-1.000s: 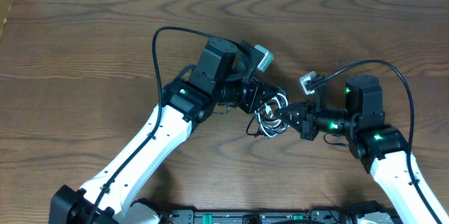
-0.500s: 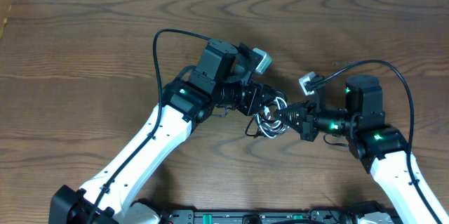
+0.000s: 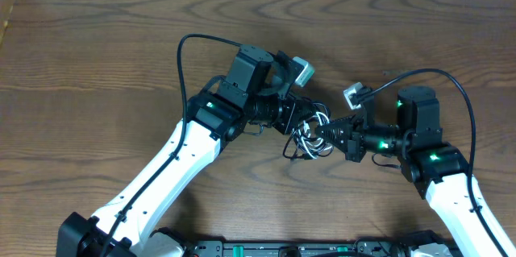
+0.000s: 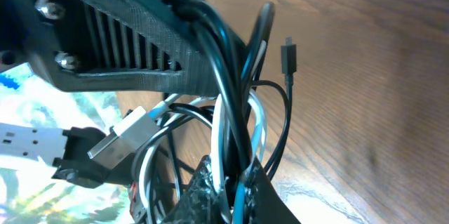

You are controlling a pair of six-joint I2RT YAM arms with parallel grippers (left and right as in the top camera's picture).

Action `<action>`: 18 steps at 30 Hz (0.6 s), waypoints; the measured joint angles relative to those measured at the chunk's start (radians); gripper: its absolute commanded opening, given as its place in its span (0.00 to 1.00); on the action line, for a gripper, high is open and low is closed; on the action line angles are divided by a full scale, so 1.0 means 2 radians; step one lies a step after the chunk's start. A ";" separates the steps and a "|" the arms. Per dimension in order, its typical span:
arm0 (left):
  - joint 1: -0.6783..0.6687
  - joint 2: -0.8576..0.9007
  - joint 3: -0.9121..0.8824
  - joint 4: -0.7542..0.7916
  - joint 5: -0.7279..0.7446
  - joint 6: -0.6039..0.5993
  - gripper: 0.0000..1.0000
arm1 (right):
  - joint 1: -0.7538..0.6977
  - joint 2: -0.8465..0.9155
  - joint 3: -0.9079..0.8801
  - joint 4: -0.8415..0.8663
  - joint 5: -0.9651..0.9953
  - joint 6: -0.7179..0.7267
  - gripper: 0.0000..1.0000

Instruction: Untangle cables

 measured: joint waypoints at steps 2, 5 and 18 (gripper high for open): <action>0.000 0.000 0.000 0.003 0.000 0.000 0.07 | 0.000 0.000 0.000 -0.012 0.013 -0.004 0.20; 0.005 0.000 0.000 0.005 0.001 0.000 0.07 | 0.000 0.000 0.000 -0.051 0.066 -0.007 0.18; 0.043 -0.006 0.000 -0.010 0.002 0.000 0.07 | 0.001 0.000 0.000 -0.157 0.425 0.108 0.35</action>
